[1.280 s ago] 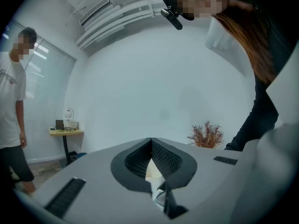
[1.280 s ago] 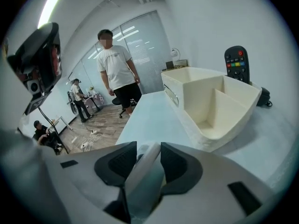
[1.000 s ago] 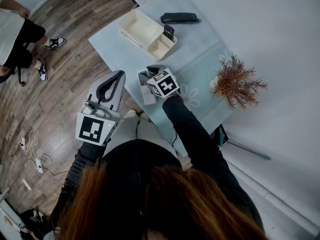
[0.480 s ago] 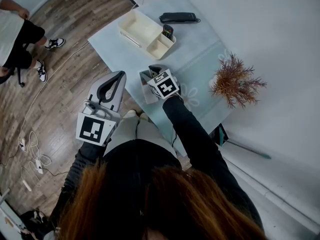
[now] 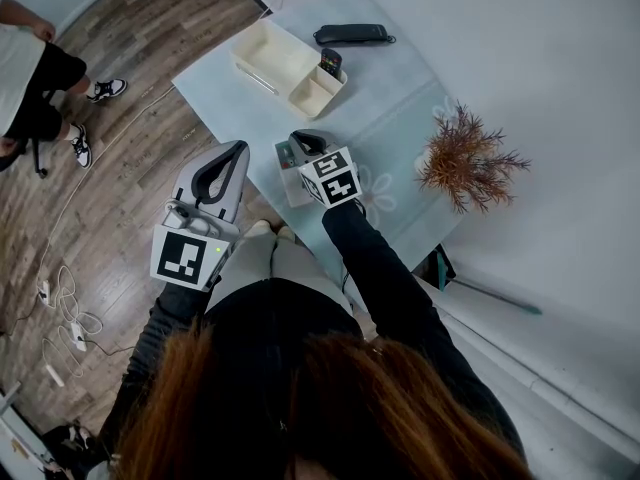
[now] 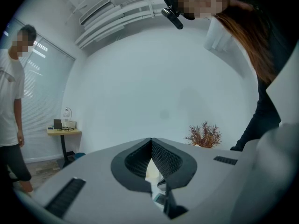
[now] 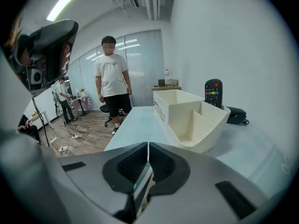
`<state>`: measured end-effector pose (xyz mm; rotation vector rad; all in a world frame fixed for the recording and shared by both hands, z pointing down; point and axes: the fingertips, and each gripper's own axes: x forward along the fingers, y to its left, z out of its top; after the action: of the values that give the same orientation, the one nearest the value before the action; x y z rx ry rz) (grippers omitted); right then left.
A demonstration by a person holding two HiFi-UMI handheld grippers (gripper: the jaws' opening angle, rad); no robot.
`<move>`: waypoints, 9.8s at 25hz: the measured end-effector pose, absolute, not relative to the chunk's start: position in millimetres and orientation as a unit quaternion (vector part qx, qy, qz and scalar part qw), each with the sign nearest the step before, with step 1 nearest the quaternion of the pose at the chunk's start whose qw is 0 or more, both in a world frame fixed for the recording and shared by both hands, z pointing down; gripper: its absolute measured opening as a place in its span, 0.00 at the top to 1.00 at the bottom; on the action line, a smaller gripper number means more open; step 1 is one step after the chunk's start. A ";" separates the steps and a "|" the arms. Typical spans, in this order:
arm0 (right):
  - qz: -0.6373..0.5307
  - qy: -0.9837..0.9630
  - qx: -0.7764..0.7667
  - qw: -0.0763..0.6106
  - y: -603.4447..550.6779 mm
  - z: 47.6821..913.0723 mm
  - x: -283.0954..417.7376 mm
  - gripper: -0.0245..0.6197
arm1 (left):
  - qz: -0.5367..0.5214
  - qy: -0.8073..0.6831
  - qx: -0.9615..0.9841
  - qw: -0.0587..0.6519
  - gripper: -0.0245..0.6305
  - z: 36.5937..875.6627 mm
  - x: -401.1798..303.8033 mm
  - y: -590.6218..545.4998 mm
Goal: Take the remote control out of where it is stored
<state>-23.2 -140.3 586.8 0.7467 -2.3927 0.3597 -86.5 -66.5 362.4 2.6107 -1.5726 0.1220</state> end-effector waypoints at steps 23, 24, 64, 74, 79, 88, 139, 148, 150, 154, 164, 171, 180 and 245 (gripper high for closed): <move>0.068 -0.921 0.357 0.143 -140.5 475.1 -11.2 0.94 | 0.042 -0.516 0.854 0.046 0.95 365.7 -87.7 -64.6; 0.066 -0.921 0.360 0.136 -139.3 469.5 -9.9 0.94 | 0.041 -0.515 0.855 0.045 0.95 364.4 -87.0 -65.2; 0.029 -0.919 0.392 0.032 -83.9 351.5 17.0 0.94 | 0.042 -0.519 0.853 0.020 0.95 353.8 -84.0 -65.9; 0.030 -0.906 0.419 0.046 -107.0 364.1 18.2 0.94 | 0.041 -0.515 0.856 0.020 0.95 355.7 -83.5 -67.3; 0.023 -0.890 0.451 0.072 -134.7 384.8 17.5 0.94 | 0.041 -0.516 0.855 0.022 0.95 355.1 -86.8 -67.1; 0.020 -0.860 0.497 0.115 -194.1 423.1 12.3 0.93 | 0.042 -0.513 0.857 0.025 0.95 358.1 -90.9 -71.0; 0.102 -0.683 0.700 0.185 -313.7 514.1 24.5 0.64 | 0.065 -0.532 0.843 0.044 0.95 376.9 -138.9 -81.2; 0.103 -0.700 0.688 0.162 -311.4 507.8 24.4 0.64 | 0.064 -0.530 0.844 0.047 0.95 376.6 -137.9 -81.9; 0.097 -0.708 0.682 0.155 -311.1 503.1 23.2 0.64 | 0.063 -0.529 0.845 0.046 0.95 377.9 -136.6 -82.1; 0.074 -0.722 0.673 0.145 -310.8 485.6 20.8 0.64 | 0.060 -0.525 0.848 0.043 0.95 376.2 -131.3 -84.7; 0.017 -0.757 0.647 0.093 -291.2 423.8 10.1 0.64 | 0.052 -0.522 0.851 0.037 0.95 370.5 -125.6 -84.8; -0.003 -0.766 0.638 0.071 -271.6 397.4 21.4 0.64 | 0.046 -0.514 0.856 0.033 0.95 365.6 -115.8 -84.1; -0.020 -0.788 0.613 0.048 -238.5 367.2 33.9 0.64 | 0.041 -0.504 0.862 0.031 0.95 363.8 -99.9 -83.1; 0.203 -0.841 0.395 0.308 -116.7 500.0 119.6 0.65 | 0.038 -0.460 0.887 0.030 0.95 363.3 -32.2 -65.4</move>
<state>119.6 -116.7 500.0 1.0443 -2.2236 0.5373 -32.2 -65.4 363.3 2.7331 -1.4165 0.1164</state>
